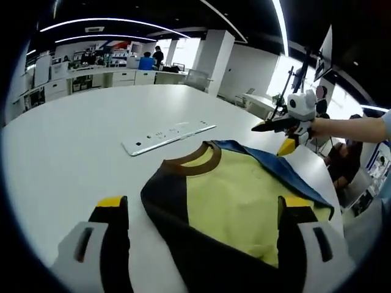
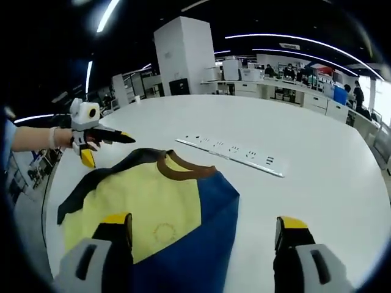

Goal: Fold the garment on the visible template until the final outline fits inside the template.

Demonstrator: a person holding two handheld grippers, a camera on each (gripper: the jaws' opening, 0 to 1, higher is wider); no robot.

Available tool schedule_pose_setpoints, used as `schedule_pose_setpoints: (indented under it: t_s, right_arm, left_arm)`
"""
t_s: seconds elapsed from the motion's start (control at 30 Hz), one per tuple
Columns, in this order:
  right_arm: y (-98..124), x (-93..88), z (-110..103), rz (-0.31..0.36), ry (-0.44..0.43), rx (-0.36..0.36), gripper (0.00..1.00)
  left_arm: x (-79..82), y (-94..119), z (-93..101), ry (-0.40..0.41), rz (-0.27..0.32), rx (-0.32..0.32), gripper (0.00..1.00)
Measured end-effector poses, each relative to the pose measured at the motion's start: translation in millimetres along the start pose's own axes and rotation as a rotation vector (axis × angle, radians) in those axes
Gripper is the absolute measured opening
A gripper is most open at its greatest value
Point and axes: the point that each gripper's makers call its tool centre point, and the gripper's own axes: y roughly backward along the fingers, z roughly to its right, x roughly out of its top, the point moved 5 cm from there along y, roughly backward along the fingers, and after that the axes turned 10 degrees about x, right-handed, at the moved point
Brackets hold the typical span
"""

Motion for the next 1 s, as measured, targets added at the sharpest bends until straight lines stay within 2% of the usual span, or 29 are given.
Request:
schedule_pose_setpoints:
  t_s: [0.17,0.3,0.47,0.87,1.0]
  right_arm:
    - [10.0,1.1,-9.5,0.016,-0.004,-0.009,0.96]
    - [20.2,-0.8,-21.6,0.014,0.006,-0.005,0.95]
    - [38.8,-0.5,-37.5,0.017,0.034,-0.005,0.93]
    - [64.6,-13.0,-64.4,0.032,0.027,-0.020,0.91]
    - [70.7,-21.3,-77.3,0.016,0.044,-0.020,0.91]
  left_arm:
    - [10.2,16.1,2.4,0.007,0.029,0.005,0.97]
    - [13.3,31.7,12.9,0.020,0.051,-0.003,0.94]
    - [3.6,50.3,29.2,-0.010,0.046,-0.025,0.93]
    - [-11.2,94.9,44.2,0.001,0.051,-0.024,0.90]
    - [-16.7,110.6,48.8,0.009,0.069,-0.013,0.90]
